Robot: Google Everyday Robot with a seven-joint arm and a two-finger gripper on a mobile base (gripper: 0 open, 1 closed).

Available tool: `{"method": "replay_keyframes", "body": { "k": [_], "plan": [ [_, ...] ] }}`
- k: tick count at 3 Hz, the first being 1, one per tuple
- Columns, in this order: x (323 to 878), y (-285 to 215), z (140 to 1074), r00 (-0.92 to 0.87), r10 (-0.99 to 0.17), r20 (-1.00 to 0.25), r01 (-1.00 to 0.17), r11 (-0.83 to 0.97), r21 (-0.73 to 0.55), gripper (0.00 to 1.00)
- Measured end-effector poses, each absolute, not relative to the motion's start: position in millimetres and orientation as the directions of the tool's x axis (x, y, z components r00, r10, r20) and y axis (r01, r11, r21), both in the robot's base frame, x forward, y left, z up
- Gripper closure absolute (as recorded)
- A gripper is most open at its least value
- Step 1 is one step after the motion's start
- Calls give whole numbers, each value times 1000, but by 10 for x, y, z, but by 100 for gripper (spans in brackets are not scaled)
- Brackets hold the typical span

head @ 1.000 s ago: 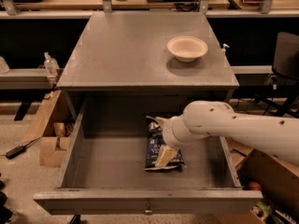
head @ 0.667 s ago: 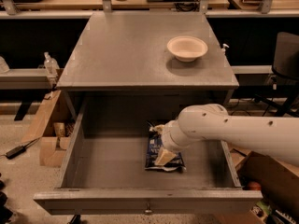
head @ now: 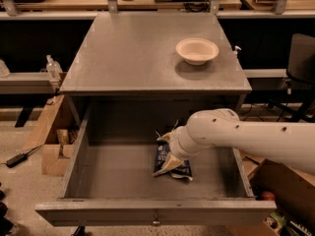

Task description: Pick blue chip bag from top drawer and place on counter

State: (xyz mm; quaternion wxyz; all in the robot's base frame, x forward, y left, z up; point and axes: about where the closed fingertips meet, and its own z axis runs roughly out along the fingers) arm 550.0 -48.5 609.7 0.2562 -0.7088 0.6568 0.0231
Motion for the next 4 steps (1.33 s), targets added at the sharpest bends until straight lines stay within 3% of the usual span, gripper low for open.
{"method": "replay_keyframes", "body": {
  "k": [1, 2, 4],
  "plan": [
    [5513, -484, 6164, 141, -920, -367, -942, -11, -335, 100],
    [5575, -483, 6380, 165, -920, -355, -939, -36, -343, 100],
    [5729, -499, 7955, 264, -900, -347, -904, -105, -414, 100]
  ]
}}
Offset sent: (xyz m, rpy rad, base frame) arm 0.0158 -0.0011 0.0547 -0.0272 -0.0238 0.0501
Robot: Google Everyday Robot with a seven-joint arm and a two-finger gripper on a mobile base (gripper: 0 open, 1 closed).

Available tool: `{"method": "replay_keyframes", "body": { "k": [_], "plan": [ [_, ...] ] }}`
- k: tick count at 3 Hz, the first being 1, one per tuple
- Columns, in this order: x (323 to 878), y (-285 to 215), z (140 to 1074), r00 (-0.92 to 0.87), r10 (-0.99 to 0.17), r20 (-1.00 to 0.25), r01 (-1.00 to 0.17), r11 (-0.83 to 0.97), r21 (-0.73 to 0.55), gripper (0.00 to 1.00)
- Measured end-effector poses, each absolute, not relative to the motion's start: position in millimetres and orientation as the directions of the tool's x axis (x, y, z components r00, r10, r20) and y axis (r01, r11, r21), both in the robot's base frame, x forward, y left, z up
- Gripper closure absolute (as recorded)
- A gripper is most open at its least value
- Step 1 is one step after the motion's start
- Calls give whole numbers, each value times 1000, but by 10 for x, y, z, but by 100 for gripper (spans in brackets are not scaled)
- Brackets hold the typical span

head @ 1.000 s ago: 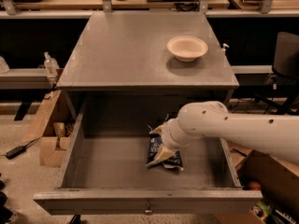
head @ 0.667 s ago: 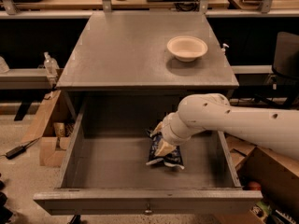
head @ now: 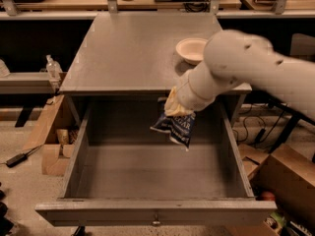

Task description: Pick blue chip bag from top drawer and place on counter

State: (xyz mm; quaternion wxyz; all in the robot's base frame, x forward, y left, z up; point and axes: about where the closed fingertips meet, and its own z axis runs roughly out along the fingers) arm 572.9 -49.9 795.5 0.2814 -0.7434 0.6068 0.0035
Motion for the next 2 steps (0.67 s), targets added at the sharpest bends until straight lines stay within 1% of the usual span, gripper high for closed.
{"method": "replay_keyframes", "body": {
  "k": [2],
  "plan": [
    [5740, -417, 9528, 351, -888, -298, -850, -169, -499, 100]
  ]
}}
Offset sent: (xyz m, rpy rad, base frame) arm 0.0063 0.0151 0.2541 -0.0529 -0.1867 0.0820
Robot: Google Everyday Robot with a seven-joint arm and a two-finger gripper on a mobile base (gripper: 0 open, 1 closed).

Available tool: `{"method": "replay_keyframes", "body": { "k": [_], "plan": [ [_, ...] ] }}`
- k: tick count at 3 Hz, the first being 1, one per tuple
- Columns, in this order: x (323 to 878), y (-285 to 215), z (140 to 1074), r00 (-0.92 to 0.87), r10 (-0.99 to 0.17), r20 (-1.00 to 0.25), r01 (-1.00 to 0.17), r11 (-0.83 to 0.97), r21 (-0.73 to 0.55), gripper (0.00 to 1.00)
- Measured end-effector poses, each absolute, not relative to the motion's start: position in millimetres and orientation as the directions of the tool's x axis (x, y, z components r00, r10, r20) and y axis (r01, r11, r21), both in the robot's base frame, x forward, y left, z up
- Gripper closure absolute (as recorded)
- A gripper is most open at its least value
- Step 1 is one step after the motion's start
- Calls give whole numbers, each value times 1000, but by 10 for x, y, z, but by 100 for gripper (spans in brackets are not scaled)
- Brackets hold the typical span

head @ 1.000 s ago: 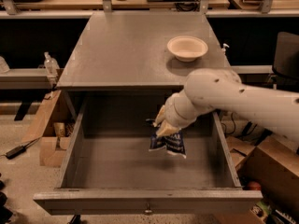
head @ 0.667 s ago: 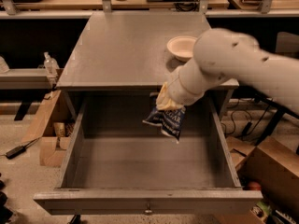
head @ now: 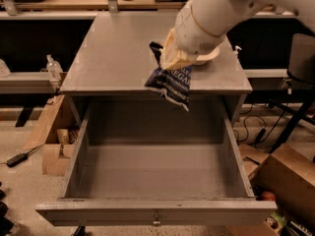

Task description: Pick blue chip bag from top drawer and place on counter

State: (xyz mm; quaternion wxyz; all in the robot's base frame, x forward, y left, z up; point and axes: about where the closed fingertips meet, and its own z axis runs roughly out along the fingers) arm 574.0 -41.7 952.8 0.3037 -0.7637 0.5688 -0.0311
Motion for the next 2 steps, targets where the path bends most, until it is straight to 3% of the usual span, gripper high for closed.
{"method": "replay_keyframes", "body": {
  "k": [1, 2],
  "plan": [
    [6017, -221, 10130, 441, -861, -255, -803, -252, -540, 100],
    [6386, 206, 10135, 534, -811, -238, -776, -359, -519, 100]
  ]
}}
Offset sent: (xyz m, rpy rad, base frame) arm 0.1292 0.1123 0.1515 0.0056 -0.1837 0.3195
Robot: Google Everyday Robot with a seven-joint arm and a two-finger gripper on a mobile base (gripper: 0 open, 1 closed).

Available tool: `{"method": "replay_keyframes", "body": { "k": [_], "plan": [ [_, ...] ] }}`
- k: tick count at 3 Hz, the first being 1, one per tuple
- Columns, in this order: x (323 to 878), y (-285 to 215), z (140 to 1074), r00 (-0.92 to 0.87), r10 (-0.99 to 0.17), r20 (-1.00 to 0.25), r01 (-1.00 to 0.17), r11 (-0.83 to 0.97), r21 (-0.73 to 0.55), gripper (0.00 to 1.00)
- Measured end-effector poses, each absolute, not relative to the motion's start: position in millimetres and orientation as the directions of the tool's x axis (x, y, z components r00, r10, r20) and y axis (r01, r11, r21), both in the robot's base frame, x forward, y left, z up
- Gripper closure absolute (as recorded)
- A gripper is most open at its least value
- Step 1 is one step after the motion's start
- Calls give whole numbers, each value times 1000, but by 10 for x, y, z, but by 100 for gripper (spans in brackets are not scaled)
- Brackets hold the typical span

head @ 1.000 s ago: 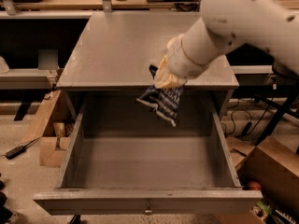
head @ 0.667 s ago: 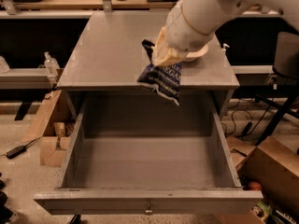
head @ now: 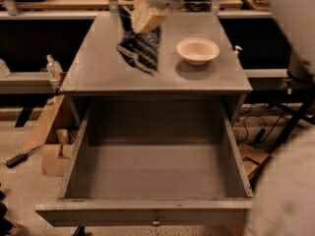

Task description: Pick blue chip bag from top drawer and place on counter

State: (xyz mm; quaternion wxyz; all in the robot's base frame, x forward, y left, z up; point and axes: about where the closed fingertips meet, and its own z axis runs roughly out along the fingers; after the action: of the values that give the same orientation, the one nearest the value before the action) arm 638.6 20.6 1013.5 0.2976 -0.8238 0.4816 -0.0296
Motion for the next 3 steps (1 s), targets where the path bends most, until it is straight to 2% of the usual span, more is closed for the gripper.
{"method": "replay_keyframes", "body": {
  "k": [1, 2, 3],
  "plan": [
    [6941, 975, 9977, 648, -714, -263, -713, -448, -540, 100],
    [7324, 1293, 10047, 674, -692, -259, -672, -428, -605, 100],
    [7381, 1313, 10238, 682, -687, -252, -648, -408, -643, 73]
  ]
}}
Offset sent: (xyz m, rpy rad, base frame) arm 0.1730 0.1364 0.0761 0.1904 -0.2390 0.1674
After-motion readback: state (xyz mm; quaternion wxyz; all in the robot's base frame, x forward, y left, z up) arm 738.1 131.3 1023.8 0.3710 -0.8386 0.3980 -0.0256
